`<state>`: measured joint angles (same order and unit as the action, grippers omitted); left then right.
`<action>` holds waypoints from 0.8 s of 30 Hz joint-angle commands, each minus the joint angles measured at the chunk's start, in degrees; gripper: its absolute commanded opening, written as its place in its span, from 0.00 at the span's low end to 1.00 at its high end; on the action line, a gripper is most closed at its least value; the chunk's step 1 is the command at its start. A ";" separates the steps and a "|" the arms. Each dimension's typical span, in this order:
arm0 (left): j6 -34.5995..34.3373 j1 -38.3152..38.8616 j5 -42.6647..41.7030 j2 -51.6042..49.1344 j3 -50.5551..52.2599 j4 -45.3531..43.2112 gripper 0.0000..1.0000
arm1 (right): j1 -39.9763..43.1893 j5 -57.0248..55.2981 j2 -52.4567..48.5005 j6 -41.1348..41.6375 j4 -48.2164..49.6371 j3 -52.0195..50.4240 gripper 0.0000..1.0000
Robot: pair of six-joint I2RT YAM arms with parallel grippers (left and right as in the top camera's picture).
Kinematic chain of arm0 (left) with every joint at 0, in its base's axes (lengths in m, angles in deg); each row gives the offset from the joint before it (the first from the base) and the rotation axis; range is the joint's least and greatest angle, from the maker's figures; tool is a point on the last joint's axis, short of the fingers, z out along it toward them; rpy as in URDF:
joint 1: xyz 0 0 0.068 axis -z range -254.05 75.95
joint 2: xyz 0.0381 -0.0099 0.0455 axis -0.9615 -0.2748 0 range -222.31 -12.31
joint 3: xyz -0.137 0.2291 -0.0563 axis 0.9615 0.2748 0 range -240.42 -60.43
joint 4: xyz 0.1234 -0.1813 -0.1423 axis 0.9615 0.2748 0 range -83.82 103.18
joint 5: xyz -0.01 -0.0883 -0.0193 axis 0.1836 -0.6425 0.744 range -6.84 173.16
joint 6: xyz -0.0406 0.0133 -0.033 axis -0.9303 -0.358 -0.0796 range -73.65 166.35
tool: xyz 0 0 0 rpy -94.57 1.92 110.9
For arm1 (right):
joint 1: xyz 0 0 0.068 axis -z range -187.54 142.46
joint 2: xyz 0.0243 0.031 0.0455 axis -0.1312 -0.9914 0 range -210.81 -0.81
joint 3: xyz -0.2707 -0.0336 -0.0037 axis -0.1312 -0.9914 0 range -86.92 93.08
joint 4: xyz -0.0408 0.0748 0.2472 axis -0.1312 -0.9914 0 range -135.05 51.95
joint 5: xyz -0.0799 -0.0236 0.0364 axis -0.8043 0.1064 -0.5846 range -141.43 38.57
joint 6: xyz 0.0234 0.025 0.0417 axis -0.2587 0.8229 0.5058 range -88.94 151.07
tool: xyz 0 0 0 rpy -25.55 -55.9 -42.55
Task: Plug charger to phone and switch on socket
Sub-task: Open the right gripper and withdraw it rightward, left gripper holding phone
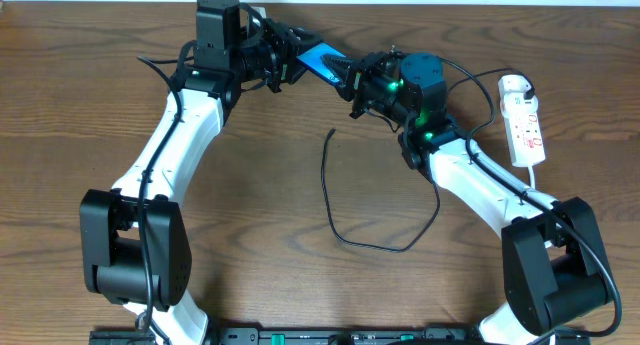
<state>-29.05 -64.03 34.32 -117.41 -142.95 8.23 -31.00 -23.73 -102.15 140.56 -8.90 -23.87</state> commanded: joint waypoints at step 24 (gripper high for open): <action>-0.37 -0.09 0.72 1.07 -0.22 -0.85 0.08 | -0.22 -1.86 0.46 -0.48 -1.73 0.85 0.02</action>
<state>-31.21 -63.98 35.26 -117.43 -142.62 8.44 -31.00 -24.52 -102.04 141.91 -9.60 -23.24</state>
